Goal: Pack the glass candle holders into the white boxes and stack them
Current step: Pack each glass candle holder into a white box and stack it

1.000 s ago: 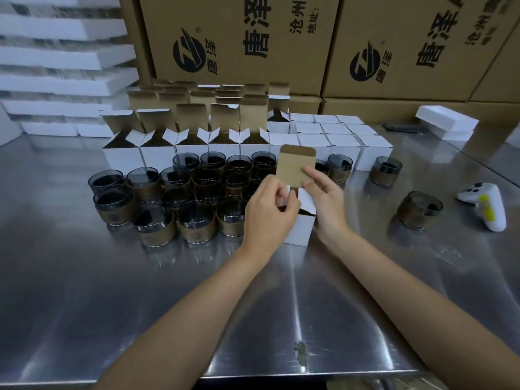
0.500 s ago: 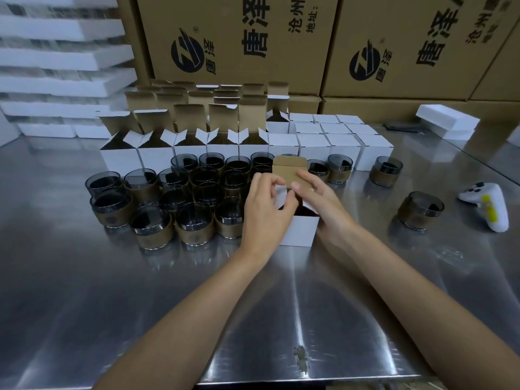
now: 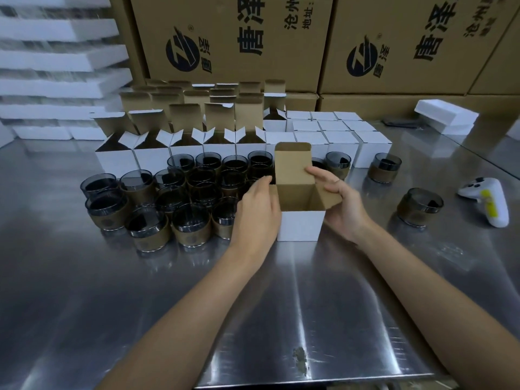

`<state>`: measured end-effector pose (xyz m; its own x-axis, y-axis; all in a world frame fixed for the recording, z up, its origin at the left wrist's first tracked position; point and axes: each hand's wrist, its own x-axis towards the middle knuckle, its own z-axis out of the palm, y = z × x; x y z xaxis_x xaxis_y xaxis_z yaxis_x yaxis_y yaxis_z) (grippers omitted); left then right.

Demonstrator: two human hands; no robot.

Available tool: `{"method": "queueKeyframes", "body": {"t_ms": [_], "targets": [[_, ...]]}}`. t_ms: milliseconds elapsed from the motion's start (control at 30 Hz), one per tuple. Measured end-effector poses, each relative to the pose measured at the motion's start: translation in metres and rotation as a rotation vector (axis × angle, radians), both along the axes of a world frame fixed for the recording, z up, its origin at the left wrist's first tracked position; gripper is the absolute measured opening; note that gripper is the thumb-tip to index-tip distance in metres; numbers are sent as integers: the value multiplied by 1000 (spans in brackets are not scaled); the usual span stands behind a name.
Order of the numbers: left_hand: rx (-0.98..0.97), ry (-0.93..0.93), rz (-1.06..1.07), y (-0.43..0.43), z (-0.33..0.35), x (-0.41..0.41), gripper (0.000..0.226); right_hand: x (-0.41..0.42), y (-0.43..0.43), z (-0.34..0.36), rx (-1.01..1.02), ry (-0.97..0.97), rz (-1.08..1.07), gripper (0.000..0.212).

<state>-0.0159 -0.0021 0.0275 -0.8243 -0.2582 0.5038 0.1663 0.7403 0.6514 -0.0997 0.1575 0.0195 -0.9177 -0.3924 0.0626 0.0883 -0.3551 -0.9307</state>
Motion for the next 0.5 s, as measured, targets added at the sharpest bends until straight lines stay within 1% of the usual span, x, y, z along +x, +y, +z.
{"method": "queueKeyframes", "body": {"t_ms": [67, 133, 167, 233, 267, 333, 400, 433, 500], "targets": [[-60, -51, -26, 3, 1, 4, 32, -4, 4, -3, 107, 57, -15, 40], [-64, -136, -70, 7, 0, 6, 34, -5, 6, -7, 211, 163, -30, 34], [-63, -189, -87, 8, -2, 6, 42, -4, 6, -9, 291, 248, -48, 33], [-73, -277, -115, 11, -6, 4, 63, -1, 6, -13, 499, 475, -119, 34], [-72, -291, -131, 11, -8, 3, 71, 0, 6, -13, 586, 585, -160, 36], [-42, -281, -172, 10, -11, 0, 76, 0, 7, -12, 703, 720, -241, 38], [5, -262, -190, 9, -13, -3, 75, -1, 11, -8, 816, 799, -297, 39], [15, -255, -183, 10, -14, -3, 76, -3, 14, -6, 901, 827, -331, 41], [7, -255, -160, 12, -15, -2, 79, -8, 24, 1, 1125, 873, -471, 45]]}}
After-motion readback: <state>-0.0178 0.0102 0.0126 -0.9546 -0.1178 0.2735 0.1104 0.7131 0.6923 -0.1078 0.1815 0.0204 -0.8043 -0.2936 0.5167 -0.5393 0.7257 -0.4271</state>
